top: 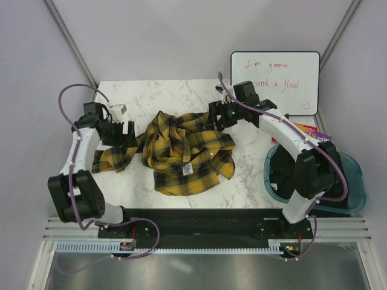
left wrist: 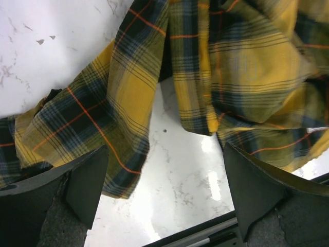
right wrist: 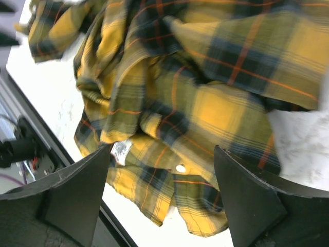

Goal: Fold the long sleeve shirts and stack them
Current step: Move the shirt to the center of the board, then flatten the shirt out

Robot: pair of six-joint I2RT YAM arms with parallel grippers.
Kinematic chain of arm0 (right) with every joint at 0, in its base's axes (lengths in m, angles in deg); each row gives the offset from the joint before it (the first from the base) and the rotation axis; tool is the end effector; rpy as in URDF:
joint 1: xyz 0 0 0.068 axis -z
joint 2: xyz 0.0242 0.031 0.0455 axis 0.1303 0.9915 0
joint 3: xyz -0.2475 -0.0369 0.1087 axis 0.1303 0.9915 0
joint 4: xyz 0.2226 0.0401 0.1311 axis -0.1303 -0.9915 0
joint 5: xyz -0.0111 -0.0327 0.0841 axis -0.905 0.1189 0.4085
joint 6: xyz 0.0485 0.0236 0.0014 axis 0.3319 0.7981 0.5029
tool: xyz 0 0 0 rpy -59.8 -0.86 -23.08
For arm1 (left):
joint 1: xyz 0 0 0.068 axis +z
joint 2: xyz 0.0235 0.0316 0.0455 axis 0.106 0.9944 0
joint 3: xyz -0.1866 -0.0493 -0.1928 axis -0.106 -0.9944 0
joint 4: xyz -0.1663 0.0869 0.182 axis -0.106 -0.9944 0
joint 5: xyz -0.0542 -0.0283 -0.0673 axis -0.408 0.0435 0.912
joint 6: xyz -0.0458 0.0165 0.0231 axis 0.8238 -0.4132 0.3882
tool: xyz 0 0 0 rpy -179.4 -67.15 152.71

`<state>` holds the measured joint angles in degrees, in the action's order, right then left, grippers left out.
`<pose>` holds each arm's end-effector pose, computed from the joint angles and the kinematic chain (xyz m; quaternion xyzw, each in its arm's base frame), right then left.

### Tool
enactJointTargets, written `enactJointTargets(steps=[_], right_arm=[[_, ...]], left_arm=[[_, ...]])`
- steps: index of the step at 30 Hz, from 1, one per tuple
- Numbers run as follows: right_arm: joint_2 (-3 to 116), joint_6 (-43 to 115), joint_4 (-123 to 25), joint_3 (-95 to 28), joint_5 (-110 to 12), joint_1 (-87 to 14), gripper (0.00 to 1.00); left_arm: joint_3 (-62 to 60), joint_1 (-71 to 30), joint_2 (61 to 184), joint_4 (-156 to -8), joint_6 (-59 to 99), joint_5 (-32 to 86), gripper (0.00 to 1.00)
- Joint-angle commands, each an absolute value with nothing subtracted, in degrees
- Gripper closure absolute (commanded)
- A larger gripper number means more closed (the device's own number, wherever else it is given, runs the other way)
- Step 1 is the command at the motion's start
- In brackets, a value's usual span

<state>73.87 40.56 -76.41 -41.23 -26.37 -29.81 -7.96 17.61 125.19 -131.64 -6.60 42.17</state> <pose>0.3504 0.1632 0.2973 -0.1877 0.8720 0.3399 0.2980 0.2683 0.0404 0.2819 0.0811 0.9452 -0.1326 0.2872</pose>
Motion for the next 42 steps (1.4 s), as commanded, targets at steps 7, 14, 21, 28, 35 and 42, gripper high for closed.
enactJointTargets(steps=[7, 14, 21, 28, 35, 42], right_arm=[[82.7, 31.8, -80.7, -51.5, -29.1, -43.9, 0.13], [88.4, 29.6, -80.8, -55.2, -34.9, -51.3, 0.14], [95.0, 26.4, -84.2, -61.8, -46.2, -49.9, 0.53], [100.1, 26.7, -85.1, -75.6, -48.7, -43.6, 0.89], [96.4, 28.1, -85.1, -80.2, -34.3, -36.7, 0.52], [84.8, 25.6, -78.3, -74.4, -22.4, -35.6, 0.12]], left_arm=[[-7.1, 15.7, 141.0, -124.2, -15.8, 36.4, 0.05], [-8.5, 16.5, 145.9, -122.1, -13.4, 33.5, 0.54], [11.4, 22.2, 140.9, -126.5, -8.7, 41.6, 0.98], [25.9, 22.3, 132.3, -126.5, -3.0, 45.7, 0.98], [34.8, 21.1, 127.4, -125.9, -0.3, 61.7, 0.98], [38.0, 11.8, 126.5, -127.2, -3.7, 70.2, 0.98]])
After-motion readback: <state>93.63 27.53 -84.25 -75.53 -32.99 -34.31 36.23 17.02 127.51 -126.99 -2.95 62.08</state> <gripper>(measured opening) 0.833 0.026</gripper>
